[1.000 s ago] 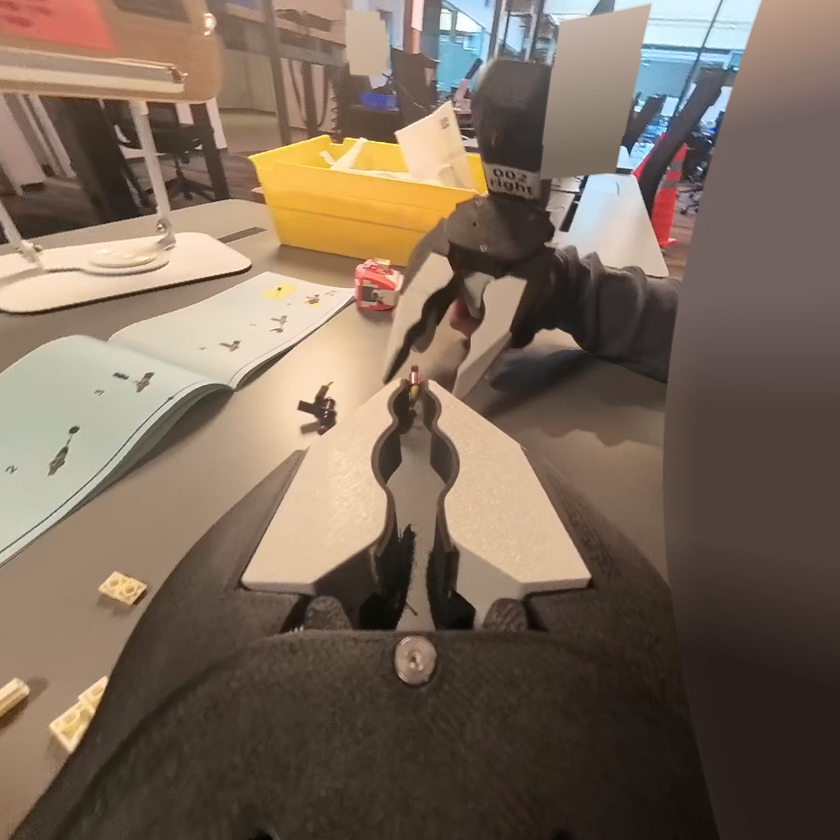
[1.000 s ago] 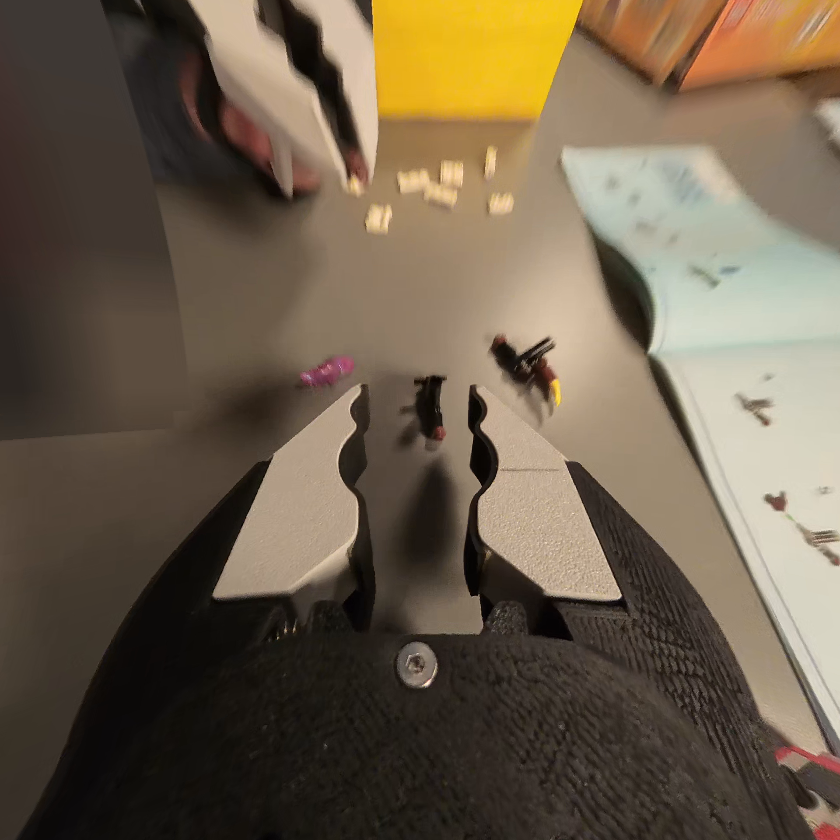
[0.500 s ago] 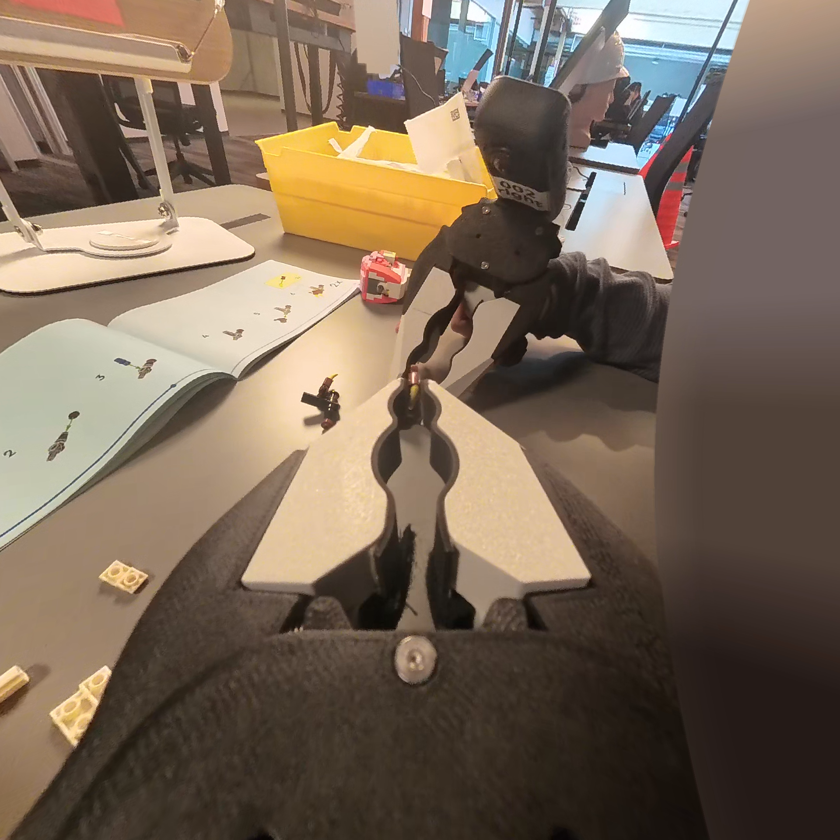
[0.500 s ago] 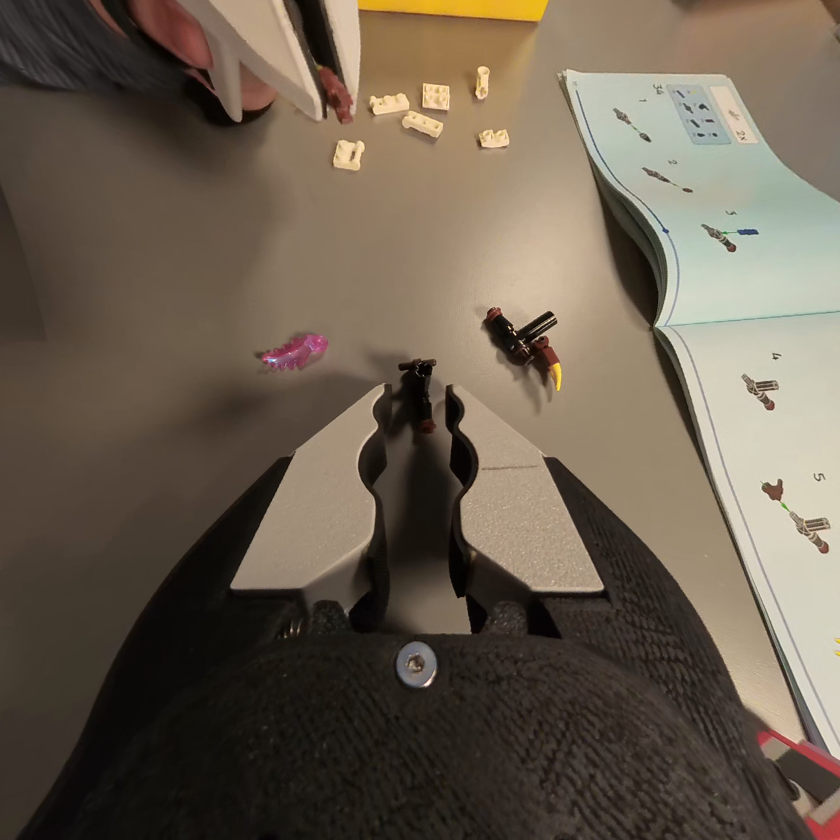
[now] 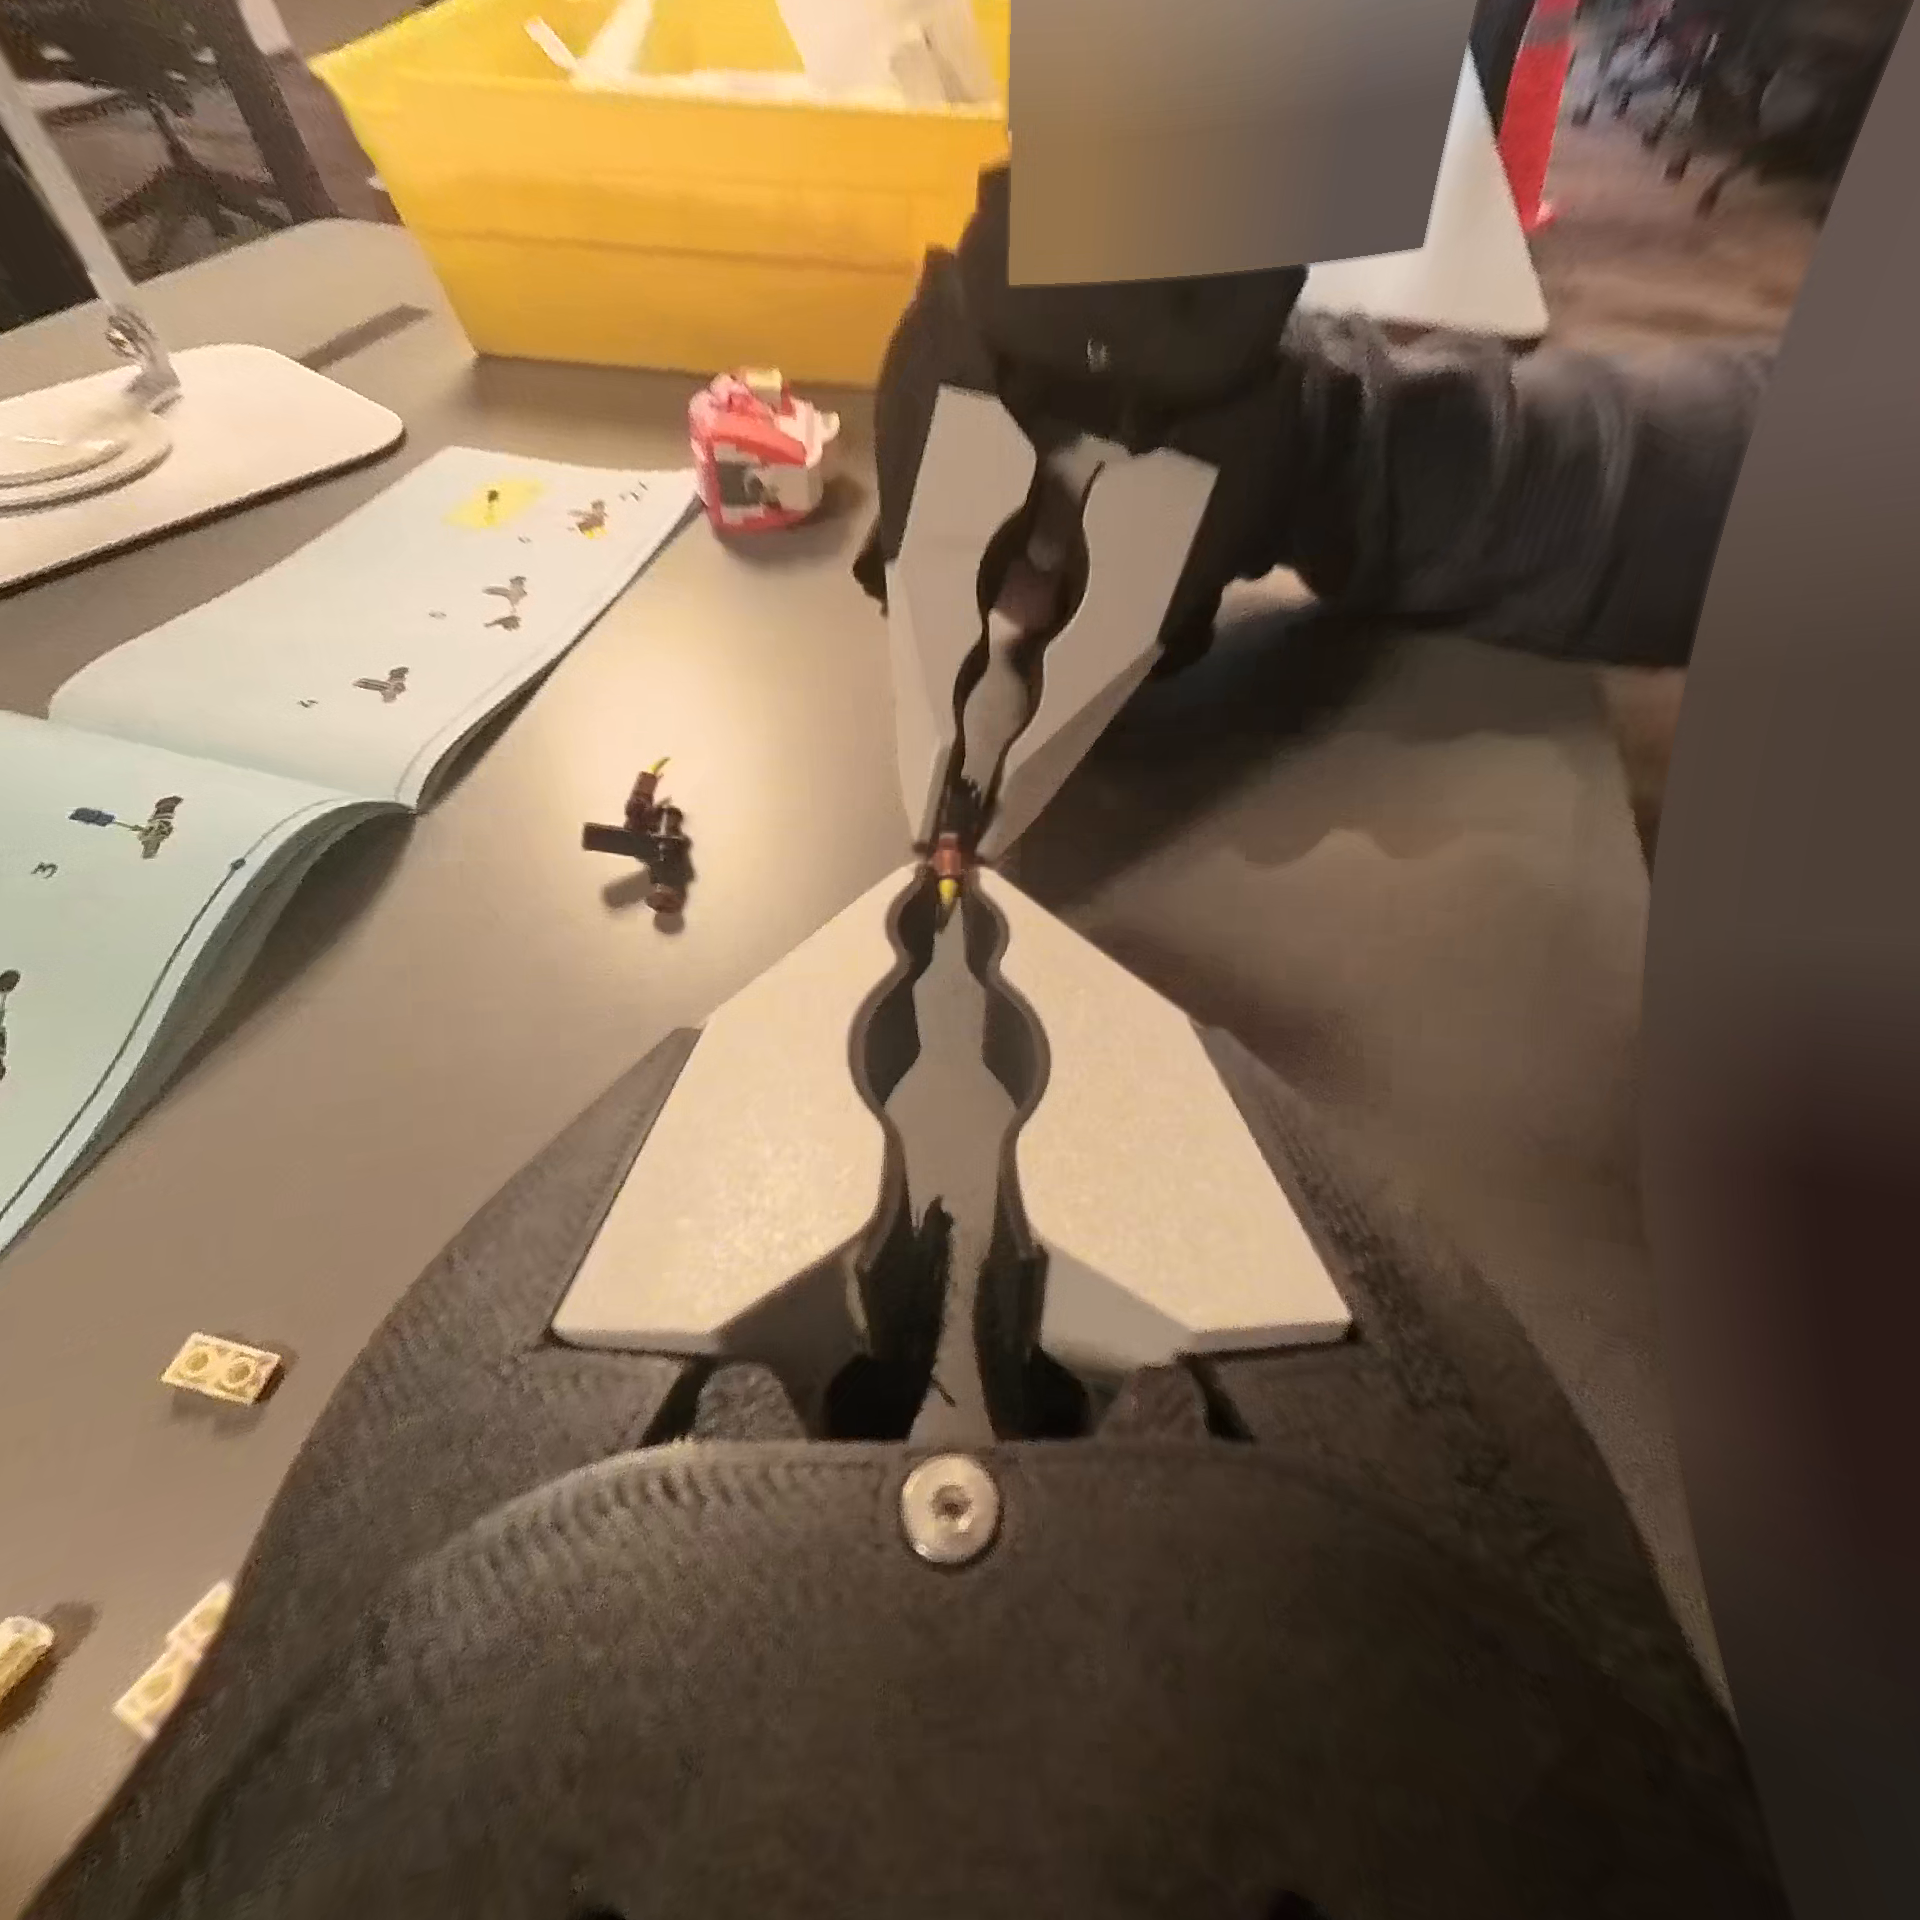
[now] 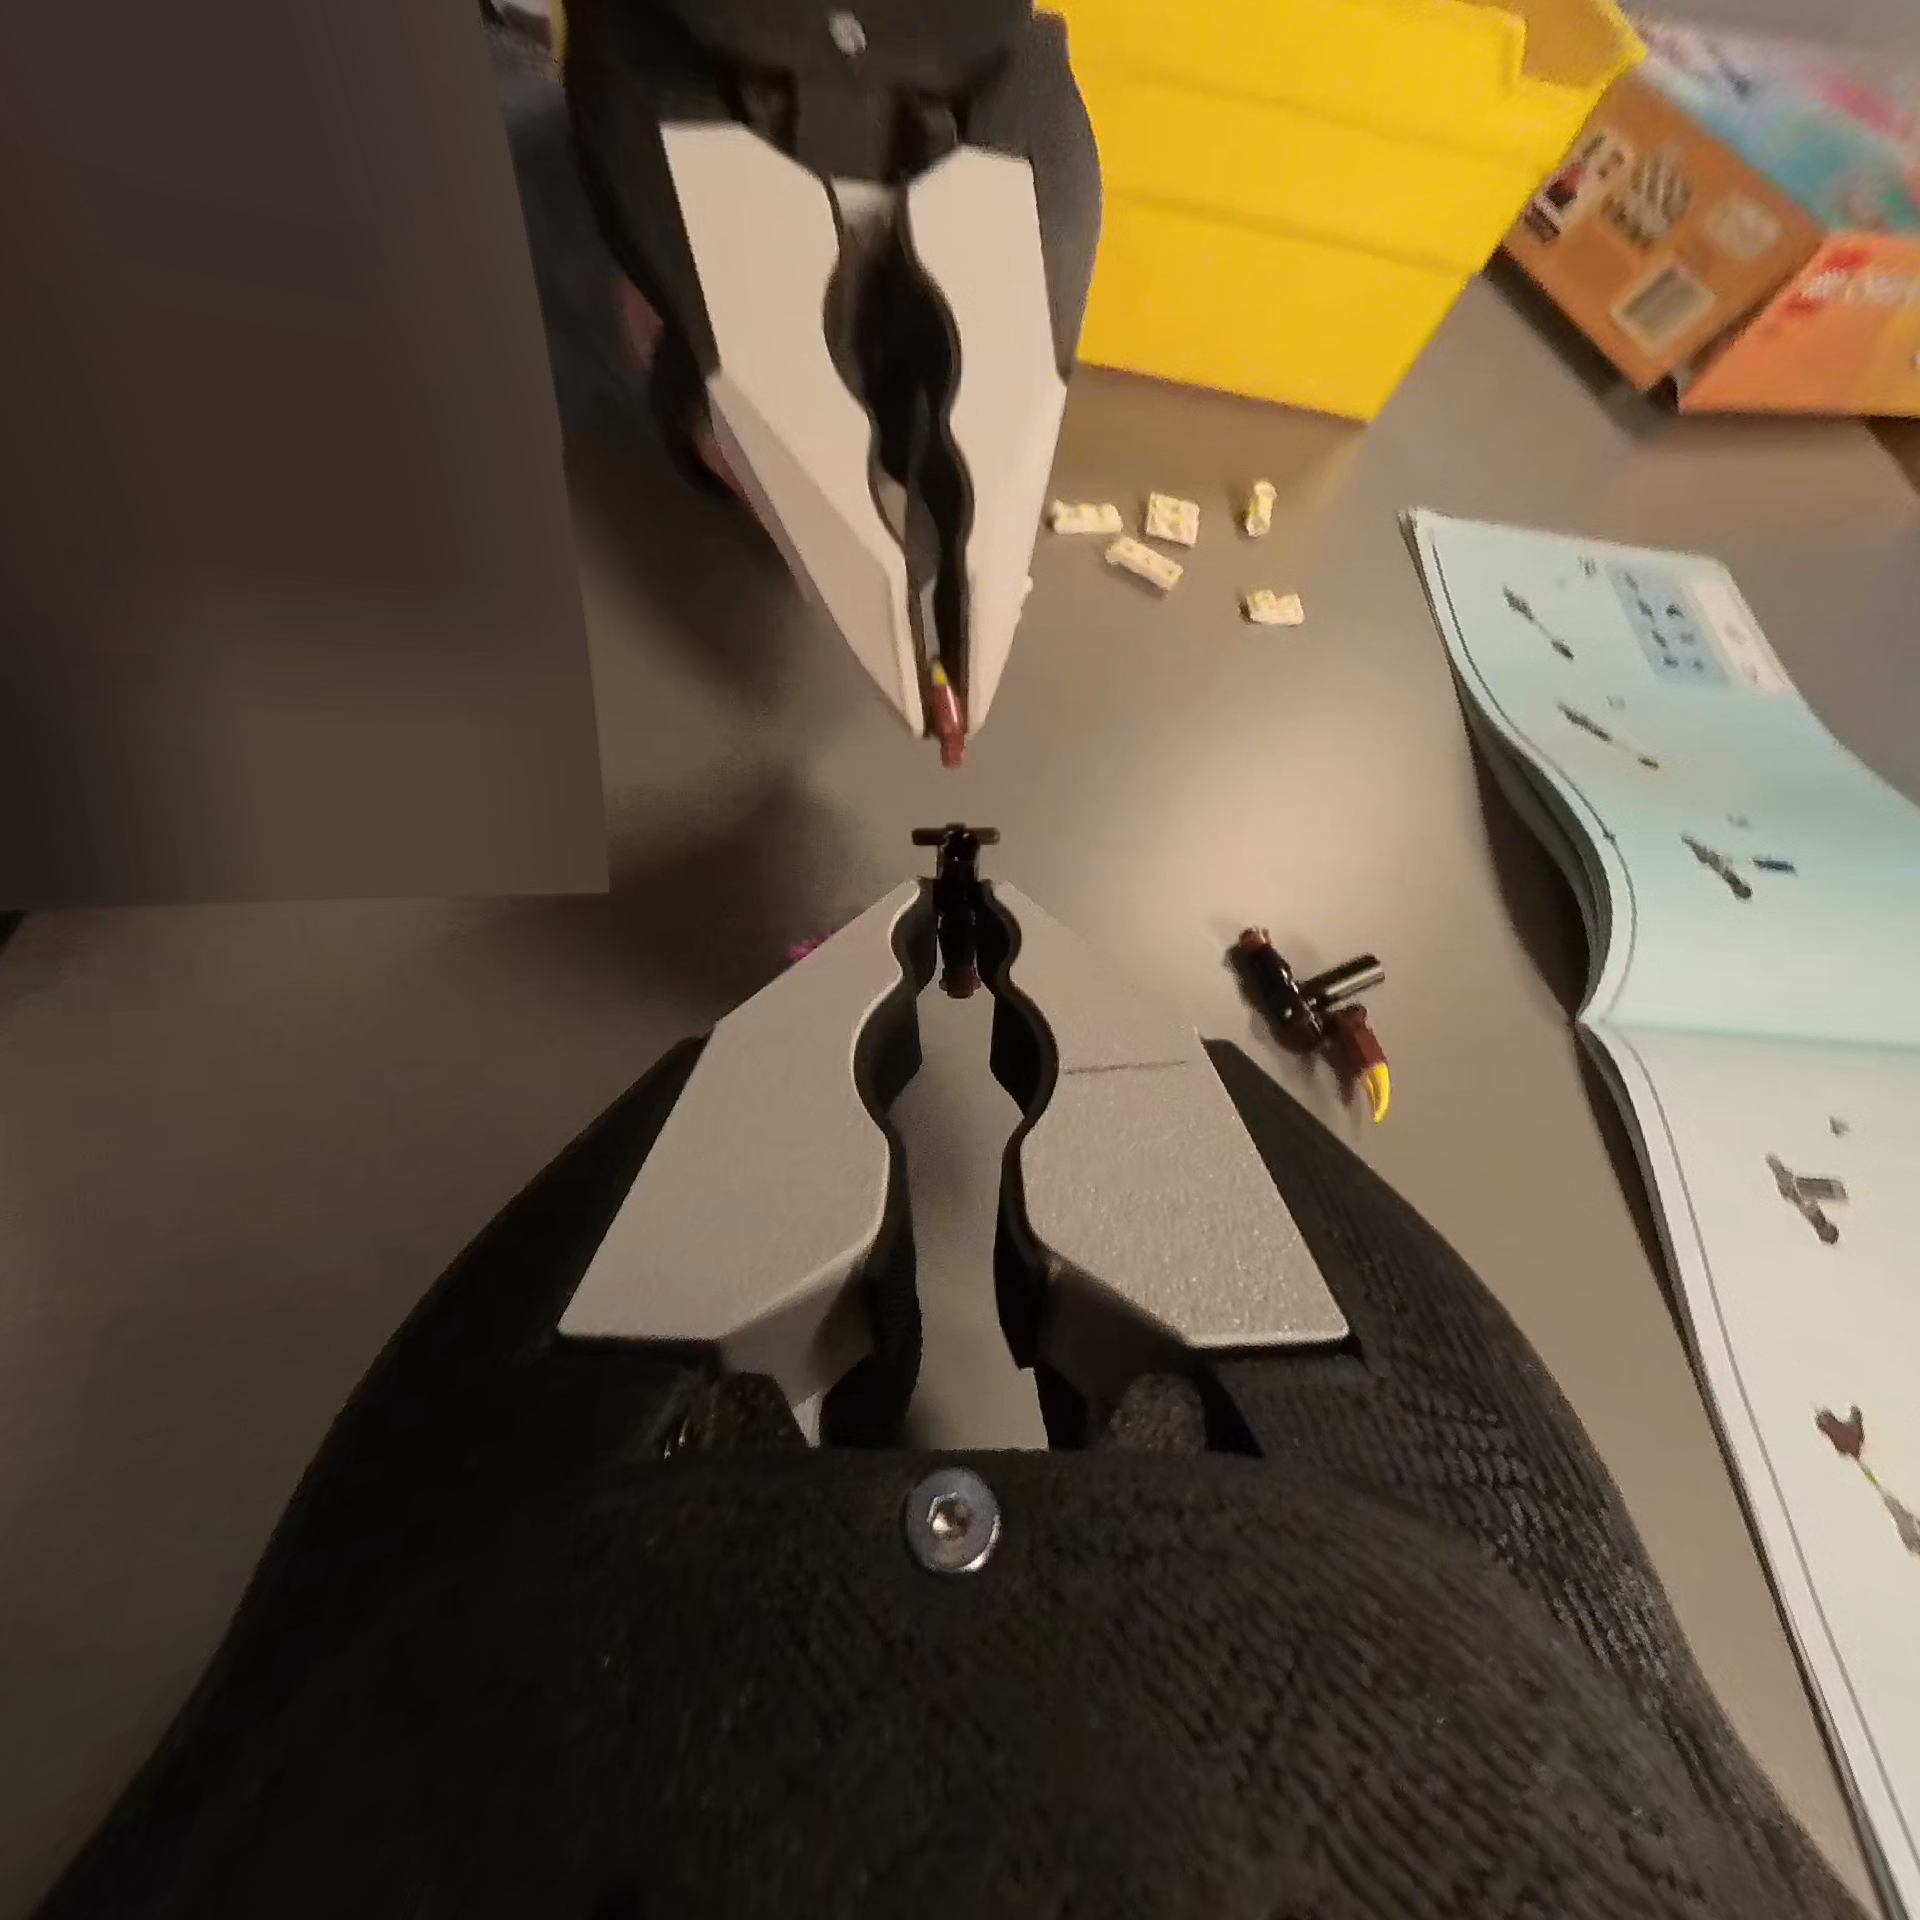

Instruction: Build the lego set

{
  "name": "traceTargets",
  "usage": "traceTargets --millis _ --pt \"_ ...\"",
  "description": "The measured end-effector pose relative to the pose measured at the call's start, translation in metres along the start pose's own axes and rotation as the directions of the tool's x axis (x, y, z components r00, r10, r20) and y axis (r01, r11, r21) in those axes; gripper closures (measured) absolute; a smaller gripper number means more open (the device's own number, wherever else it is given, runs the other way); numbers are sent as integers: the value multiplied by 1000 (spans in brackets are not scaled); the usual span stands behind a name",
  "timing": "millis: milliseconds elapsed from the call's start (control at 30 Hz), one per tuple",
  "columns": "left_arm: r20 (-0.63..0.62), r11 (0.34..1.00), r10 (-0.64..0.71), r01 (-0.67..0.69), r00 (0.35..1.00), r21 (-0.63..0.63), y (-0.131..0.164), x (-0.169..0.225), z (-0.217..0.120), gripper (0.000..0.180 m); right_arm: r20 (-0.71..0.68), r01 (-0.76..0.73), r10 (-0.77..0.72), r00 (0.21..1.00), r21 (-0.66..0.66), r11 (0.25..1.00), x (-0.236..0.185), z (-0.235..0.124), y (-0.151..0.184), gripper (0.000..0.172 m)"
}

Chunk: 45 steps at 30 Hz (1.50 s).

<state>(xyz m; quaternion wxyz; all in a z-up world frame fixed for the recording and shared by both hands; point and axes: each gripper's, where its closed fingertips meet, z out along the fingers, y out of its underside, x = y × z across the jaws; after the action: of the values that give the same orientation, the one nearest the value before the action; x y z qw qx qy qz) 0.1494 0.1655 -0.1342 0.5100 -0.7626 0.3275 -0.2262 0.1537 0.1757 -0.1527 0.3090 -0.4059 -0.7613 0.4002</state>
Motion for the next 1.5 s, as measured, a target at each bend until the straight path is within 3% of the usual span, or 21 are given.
traceTargets --millis 267,733,1500 --pt "-35 1000 28 -29 999 -11 2 6 0 177 29 79 -80 996 40 996 -11 -1 -10 167" --pt "-75 999 32 -33 997 -20 4 11 -1 177 58 77 -80 995 64 995 -16 1 -13 167" --pt "-56 983 121 -127 991 -136 22 10 2 177 58 119 -118 991 -23 993 -19 13 -1 168"
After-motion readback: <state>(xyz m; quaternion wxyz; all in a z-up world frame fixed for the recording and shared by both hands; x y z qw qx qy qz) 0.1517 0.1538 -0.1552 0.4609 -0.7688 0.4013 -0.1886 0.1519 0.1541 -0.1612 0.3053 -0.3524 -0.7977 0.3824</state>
